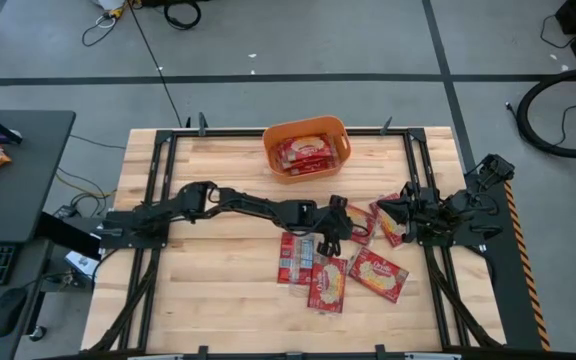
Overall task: Sort popcorn bags into baskets
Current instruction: Stack the popcorn bag on top of the stacked popcorn bag into the bin
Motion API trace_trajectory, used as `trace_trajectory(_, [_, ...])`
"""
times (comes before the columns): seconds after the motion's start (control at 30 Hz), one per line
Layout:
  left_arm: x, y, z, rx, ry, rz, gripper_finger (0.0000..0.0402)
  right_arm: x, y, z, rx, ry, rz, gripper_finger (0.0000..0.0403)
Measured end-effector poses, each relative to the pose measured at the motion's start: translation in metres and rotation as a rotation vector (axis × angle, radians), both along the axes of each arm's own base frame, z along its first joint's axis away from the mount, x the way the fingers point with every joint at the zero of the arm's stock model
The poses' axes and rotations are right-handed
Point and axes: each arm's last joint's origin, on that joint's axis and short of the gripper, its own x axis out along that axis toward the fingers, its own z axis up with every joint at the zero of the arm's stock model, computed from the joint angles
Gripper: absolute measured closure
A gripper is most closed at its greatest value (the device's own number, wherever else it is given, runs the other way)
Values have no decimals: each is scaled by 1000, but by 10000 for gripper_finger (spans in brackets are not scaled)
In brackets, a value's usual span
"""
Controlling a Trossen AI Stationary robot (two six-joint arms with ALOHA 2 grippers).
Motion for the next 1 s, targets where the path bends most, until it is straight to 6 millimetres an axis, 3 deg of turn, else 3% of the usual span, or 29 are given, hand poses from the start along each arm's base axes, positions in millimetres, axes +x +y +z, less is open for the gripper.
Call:
trace_trajectory(0.6, [-9,14,-17,-20,167,-15,260,0,0,0,0,0,0,386])
trace_trajectory(0.73, [-12,14,-18,0,206,2,298,0,0,0,1,-1,0,386])
trace_trajectory(0.9, [-13,14,-18,-6,212,16,382,0,0,0,0,0,0,386])
trace_trajectory(1.0, [-13,14,-14,-28,198,38,391,0,0,0,0,0,0,386])
